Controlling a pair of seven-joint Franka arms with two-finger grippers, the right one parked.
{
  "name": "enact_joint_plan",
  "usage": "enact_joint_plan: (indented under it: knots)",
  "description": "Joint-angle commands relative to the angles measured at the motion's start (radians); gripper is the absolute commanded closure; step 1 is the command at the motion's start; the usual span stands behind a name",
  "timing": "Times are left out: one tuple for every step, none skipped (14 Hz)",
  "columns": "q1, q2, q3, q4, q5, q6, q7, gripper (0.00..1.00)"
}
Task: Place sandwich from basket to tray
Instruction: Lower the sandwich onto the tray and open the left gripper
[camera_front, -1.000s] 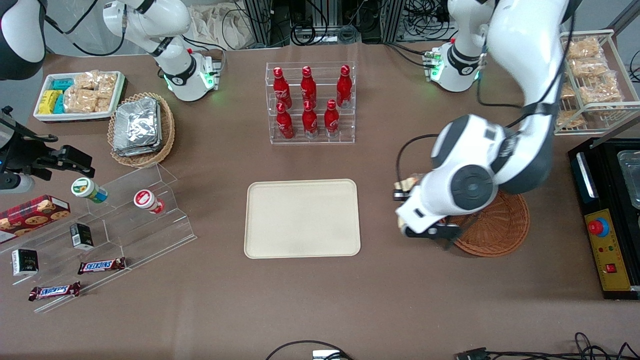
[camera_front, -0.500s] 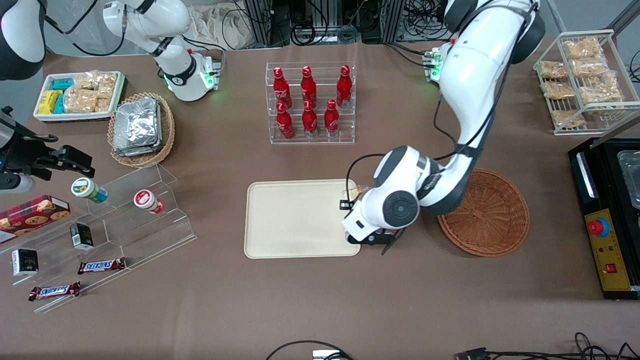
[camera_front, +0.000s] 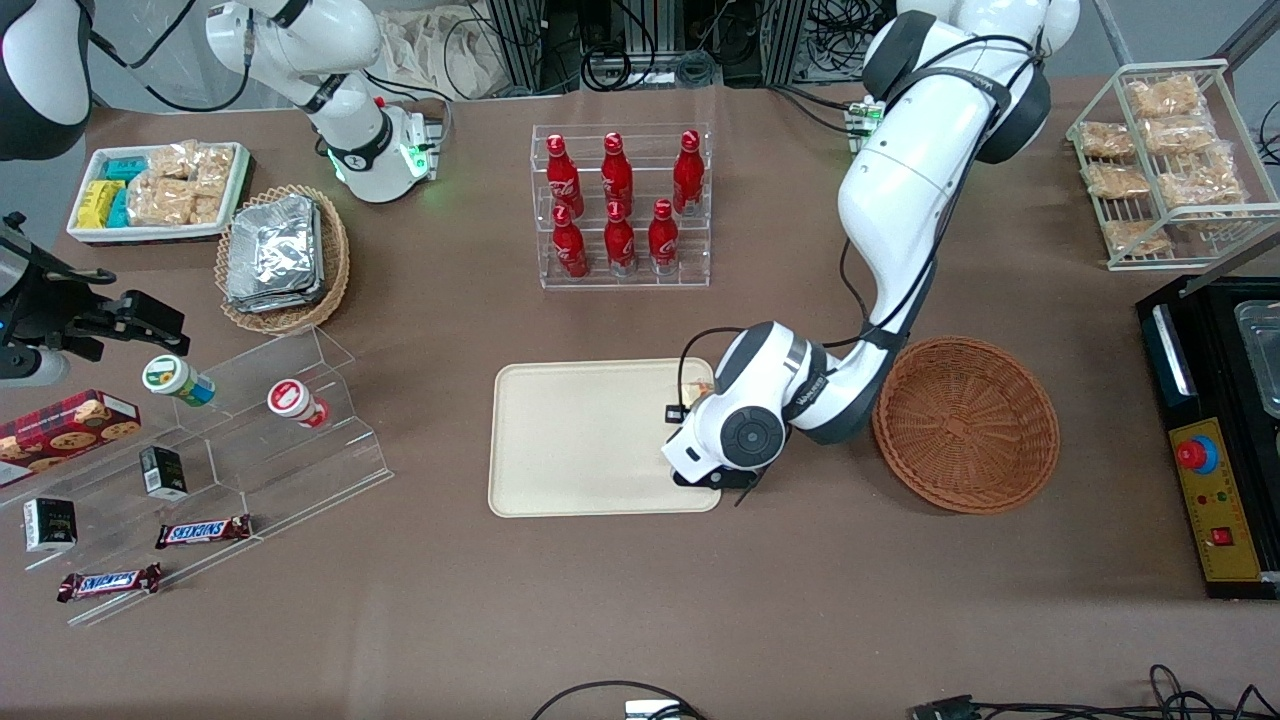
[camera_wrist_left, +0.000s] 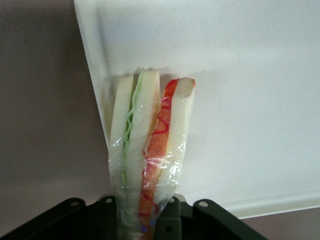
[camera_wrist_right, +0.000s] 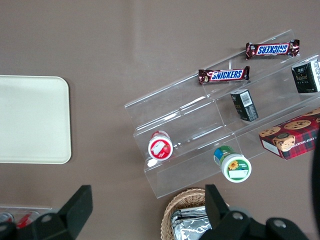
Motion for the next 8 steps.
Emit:
enact_joint_plan:
  knots:
    - [-0.009, 0.014, 0.005, 0.041, 0.02, -0.014, 0.005, 0.01]
    - [-0.009, 0.009, 0.005, 0.041, 0.041, -0.014, 0.004, 0.0]
    - [-0.009, 0.004, 0.005, 0.044, 0.058, -0.014, 0.001, 0.0]
    - [-0.004, -0.008, 0.005, 0.044, 0.058, -0.014, -0.001, 0.0]
    - [0.002, -0.034, 0.005, 0.044, 0.06, -0.02, -0.002, 0.0]
    - [0.005, -0.067, 0.007, 0.044, 0.066, -0.026, -0.002, 0.0]
    - [0.017, -0.107, 0.01, 0.04, 0.068, -0.036, -0.004, 0.0]
    - [0.051, -0.147, 0.01, 0.041, 0.066, -0.08, -0.001, 0.0]
